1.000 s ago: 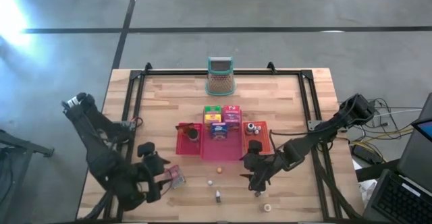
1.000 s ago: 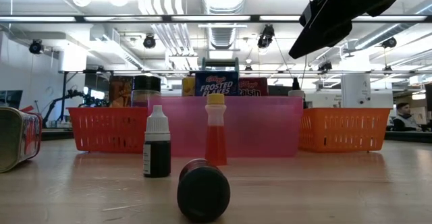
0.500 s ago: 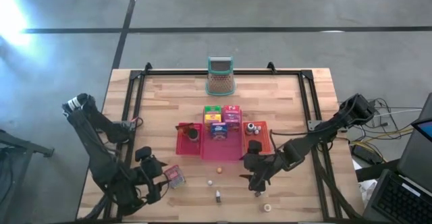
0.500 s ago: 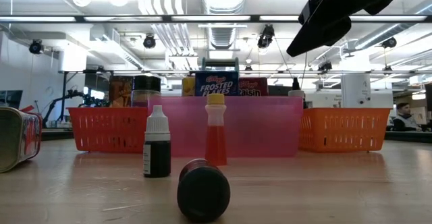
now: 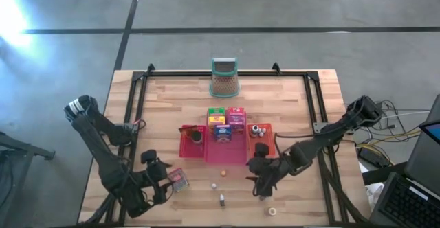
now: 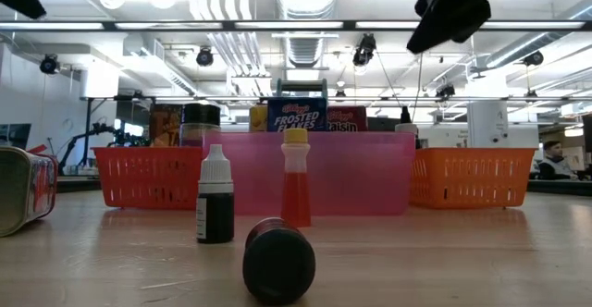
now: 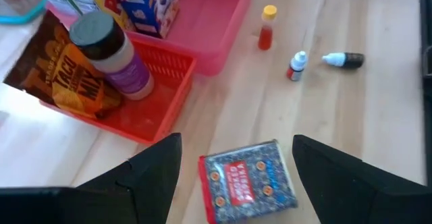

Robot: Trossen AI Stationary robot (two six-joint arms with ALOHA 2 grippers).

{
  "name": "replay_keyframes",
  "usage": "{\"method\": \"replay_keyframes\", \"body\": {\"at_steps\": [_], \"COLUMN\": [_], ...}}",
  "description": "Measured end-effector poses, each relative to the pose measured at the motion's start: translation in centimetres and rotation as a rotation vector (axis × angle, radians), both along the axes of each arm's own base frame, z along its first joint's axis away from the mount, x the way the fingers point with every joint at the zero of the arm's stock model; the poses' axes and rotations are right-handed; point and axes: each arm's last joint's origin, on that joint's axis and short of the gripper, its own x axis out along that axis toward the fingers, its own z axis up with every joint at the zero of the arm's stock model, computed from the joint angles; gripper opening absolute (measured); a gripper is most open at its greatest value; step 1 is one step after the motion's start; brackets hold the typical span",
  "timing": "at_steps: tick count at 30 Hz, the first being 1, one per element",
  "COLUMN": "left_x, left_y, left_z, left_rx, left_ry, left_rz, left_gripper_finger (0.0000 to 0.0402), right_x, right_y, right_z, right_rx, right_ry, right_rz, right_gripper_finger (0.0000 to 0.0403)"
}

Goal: Pick & Place Kitchen Items
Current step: Put the small orange food coloring bottle into the orange bin

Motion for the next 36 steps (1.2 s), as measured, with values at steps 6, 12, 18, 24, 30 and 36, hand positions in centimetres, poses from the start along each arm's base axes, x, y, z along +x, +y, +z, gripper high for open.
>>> {"method": "replay_keyframes", "body": {"at_steps": [6,12,18,24,30,36], "left_x": [-0.1,0.0,0.4,1.6,3.9,5.8], "left_y": [0.4,0.5,0.4,-0.3,-0.1,1.7], "left_z": [-2.2,-3.8,-5.0,-4.6,-4.0,-4.0], "left_rx": [0.045,0.049,0.018,0.066,0.047,0.038], "left_ry": [-0.041,-0.105,-0.147,-0.189,-0.234,-0.207], "left_rz": [0.016,0.022,0.004,-0.139,-0.27,-0.238], "left_gripper_finger": [0.0287,0.0287,0.0287,0.0287,0.0287,0.0287], "right_x": [0.1,0.3,0.4,0.5,0.5,0.5], "right_y": [0.3,0.4,0.5,0.5,0.5,0.5], "right_z": [0.5,0.8,1.0,1.0,1.0,1.0], "right_rx": [0.007,-0.001,-0.009,-0.03,-0.038,-0.039], "right_ry": [-0.014,-0.049,-0.07,-0.086,-0.088,-0.085], "right_rz": [0.01,0.026,0.044,0.035,0.04,0.039], "right_gripper_finger": [0.022,0.0223,0.0229,0.0233,0.0219,0.0207]}}
